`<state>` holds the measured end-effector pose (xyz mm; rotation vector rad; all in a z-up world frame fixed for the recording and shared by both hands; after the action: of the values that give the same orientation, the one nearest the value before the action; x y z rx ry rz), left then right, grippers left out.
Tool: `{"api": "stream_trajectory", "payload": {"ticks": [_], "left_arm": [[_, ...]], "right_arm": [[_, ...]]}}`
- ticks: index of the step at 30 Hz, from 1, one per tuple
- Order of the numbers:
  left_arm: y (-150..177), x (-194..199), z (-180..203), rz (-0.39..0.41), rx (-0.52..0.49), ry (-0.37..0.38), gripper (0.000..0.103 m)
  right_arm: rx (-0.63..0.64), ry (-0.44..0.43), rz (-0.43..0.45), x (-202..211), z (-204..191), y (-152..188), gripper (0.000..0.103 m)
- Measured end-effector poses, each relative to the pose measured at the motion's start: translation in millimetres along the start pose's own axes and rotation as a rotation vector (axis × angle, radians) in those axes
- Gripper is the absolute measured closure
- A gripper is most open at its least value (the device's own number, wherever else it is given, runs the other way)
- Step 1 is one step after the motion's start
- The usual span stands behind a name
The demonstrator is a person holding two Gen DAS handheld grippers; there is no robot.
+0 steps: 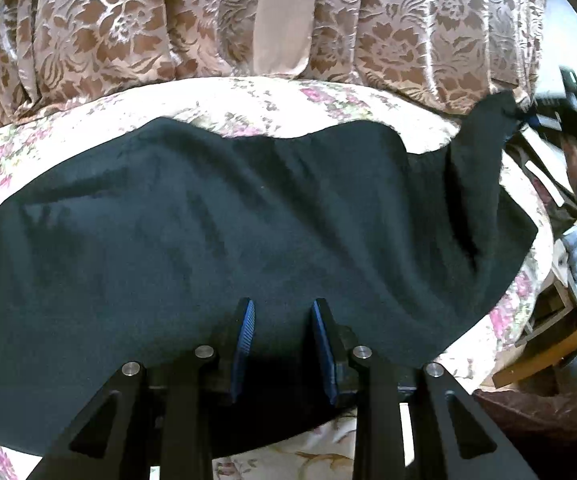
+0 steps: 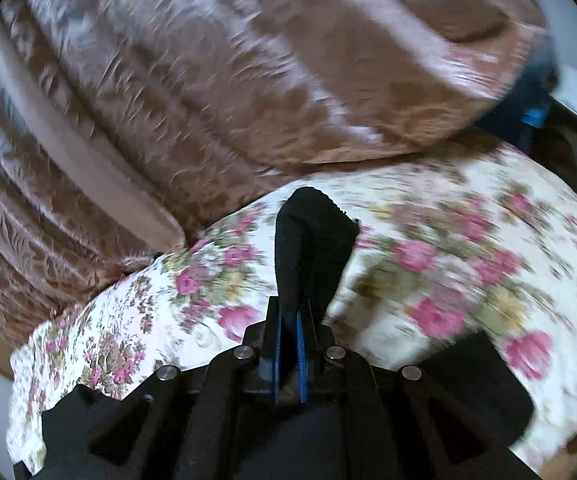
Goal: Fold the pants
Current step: 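Grasp the trouser leg tip with the right tool and lift it while the left tool holds the trousers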
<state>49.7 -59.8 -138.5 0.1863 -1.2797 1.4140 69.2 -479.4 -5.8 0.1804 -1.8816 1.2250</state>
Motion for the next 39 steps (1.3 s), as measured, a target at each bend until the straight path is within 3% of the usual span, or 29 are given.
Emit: {"api": "stream_trajectory", "payload": {"ticks": [5, 12, 18, 22, 24, 25, 29, 36, 39], "left_arm": [[-2, 3, 28, -0.003, -0.081, 0.04, 0.073], [4, -16, 80, -0.094, -0.259, 0.101, 0.073], [15, -36, 103, -0.177, -0.337, 0.148, 0.064], [17, -42, 105, -0.18, -0.349, 0.147, 0.063], [14, -43, 104, -0.175, -0.336, 0.171, 0.066], [13, -43, 103, -0.172, -0.331, 0.18, 0.073], [12, -43, 100, -0.159, -0.329, 0.2, 0.093], [6, -31, 99, -0.122, -0.3, 0.262, 0.097], [7, -27, 101, -0.12, -0.295, 0.287, 0.097]], "right_arm": [[-0.146, 0.045, -0.021, 19, 82, 44, 0.097], [-0.336, 0.071, -0.155, -17, 160, 109, 0.097], [-0.353, 0.038, -0.16, -27, 164, 119, 0.093], [-0.369, 0.024, -0.15, -28, 166, 113, 0.082], [-0.372, 0.026, -0.149, -28, 167, 111, 0.082], [-0.373, 0.025, -0.15, -29, 167, 110, 0.082], [-0.346, 0.054, -0.141, -27, 163, 106, 0.096], [-0.319, 0.073, -0.077, -1, 165, 92, 0.097], [-0.315, 0.101, -0.099, -5, 170, 97, 0.097]]}}
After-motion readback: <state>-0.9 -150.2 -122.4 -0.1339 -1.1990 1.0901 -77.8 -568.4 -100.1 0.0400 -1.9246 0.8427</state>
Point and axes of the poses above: each gripper's, at about its wrist camera, not at the fingertips, and x roughly against the way its jaws point, z to its right, y to its underside, the point moved 4 cm from there along -x, roughly the way its jaws point, and after that the axes turned 13 degrees about y, right-handed, at the moved point
